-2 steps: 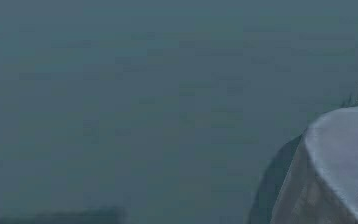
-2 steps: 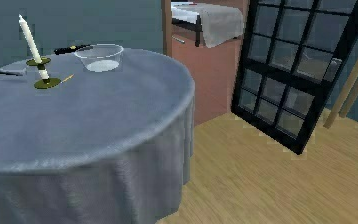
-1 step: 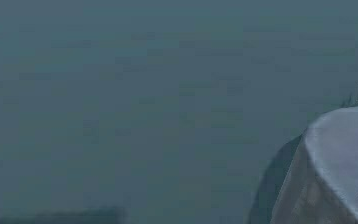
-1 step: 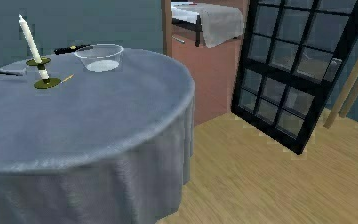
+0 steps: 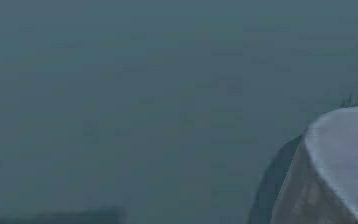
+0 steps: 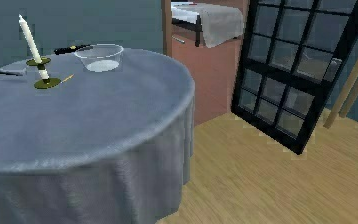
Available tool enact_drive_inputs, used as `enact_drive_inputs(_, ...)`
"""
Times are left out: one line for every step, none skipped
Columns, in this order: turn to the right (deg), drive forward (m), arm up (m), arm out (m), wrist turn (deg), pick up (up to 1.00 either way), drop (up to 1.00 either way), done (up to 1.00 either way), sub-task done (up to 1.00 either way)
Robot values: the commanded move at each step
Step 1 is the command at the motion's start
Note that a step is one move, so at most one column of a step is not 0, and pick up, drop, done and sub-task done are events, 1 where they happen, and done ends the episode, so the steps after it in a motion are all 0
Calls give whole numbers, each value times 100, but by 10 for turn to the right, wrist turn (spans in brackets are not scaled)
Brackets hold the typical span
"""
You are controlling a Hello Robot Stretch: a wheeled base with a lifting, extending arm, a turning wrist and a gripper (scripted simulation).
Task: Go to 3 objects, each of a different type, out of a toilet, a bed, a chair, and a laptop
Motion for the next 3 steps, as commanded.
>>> enact_drive_inputs(450, 0, 0, 0, 0, 0, 0, 0, 0)
enact_drive_inputs(450, 0, 0, 0, 0, 0, 0, 0, 0)
enact_drive_inputs(450, 0, 0, 0, 0, 0, 0, 0, 0)
